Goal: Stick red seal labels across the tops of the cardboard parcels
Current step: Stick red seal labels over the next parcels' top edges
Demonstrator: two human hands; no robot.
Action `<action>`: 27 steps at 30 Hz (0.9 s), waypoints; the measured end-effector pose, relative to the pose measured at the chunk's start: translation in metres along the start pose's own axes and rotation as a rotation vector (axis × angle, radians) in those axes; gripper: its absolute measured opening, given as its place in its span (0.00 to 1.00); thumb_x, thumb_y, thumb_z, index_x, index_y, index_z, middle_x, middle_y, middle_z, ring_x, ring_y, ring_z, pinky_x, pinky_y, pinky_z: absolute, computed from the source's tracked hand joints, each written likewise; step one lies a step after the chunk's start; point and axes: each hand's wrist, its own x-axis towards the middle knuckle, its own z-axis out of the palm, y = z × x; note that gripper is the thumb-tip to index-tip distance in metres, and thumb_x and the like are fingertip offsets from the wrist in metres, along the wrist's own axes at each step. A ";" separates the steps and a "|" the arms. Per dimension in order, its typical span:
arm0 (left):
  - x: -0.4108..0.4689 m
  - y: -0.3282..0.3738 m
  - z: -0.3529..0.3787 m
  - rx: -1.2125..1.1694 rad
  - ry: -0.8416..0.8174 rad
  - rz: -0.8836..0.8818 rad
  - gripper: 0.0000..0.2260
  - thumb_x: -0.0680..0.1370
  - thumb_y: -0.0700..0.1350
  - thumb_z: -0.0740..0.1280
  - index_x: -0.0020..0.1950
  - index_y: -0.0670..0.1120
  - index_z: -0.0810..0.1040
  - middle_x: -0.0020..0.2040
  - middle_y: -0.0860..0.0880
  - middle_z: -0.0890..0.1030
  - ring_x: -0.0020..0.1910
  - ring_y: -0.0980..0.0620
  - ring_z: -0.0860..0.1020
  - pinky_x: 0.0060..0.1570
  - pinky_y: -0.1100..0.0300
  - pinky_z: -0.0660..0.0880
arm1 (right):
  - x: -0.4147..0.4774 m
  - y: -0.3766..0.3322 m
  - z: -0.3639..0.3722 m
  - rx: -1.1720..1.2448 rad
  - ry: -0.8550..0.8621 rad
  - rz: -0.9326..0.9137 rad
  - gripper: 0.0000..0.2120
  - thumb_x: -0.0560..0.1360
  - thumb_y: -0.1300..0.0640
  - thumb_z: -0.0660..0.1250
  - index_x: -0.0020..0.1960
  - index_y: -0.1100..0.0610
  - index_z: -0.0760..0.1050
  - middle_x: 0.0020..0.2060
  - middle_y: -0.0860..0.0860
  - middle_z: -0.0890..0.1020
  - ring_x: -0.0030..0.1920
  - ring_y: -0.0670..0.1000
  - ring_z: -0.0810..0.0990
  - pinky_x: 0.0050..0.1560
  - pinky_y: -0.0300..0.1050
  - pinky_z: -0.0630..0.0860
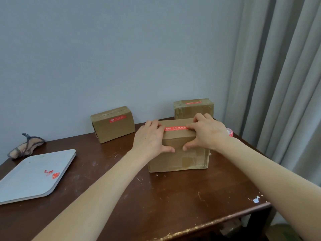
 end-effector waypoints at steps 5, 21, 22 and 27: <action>-0.007 -0.003 -0.001 -0.054 0.023 0.025 0.35 0.70 0.67 0.65 0.72 0.53 0.64 0.67 0.53 0.70 0.66 0.52 0.65 0.53 0.59 0.71 | -0.003 0.000 -0.001 0.003 0.042 -0.013 0.40 0.65 0.30 0.68 0.73 0.42 0.62 0.61 0.49 0.70 0.63 0.52 0.68 0.51 0.46 0.72; -0.008 -0.004 -0.003 -0.110 -0.003 0.024 0.29 0.71 0.63 0.67 0.68 0.52 0.70 0.66 0.55 0.71 0.66 0.54 0.65 0.56 0.59 0.71 | -0.005 0.000 0.000 0.033 0.035 0.002 0.34 0.66 0.32 0.69 0.68 0.43 0.70 0.60 0.46 0.71 0.62 0.51 0.68 0.48 0.46 0.70; -0.008 -0.004 -0.002 -0.109 -0.002 0.023 0.29 0.71 0.63 0.67 0.68 0.51 0.70 0.66 0.55 0.71 0.66 0.55 0.65 0.56 0.59 0.71 | -0.005 0.000 0.000 0.037 0.037 0.009 0.34 0.66 0.32 0.69 0.67 0.44 0.70 0.60 0.46 0.72 0.62 0.50 0.68 0.49 0.47 0.70; -0.008 -0.005 -0.002 -0.132 0.011 0.003 0.28 0.70 0.63 0.69 0.65 0.50 0.72 0.63 0.55 0.73 0.64 0.55 0.67 0.55 0.60 0.71 | -0.005 0.001 0.000 0.066 0.031 0.018 0.33 0.65 0.33 0.71 0.65 0.46 0.72 0.59 0.46 0.72 0.61 0.50 0.69 0.50 0.47 0.72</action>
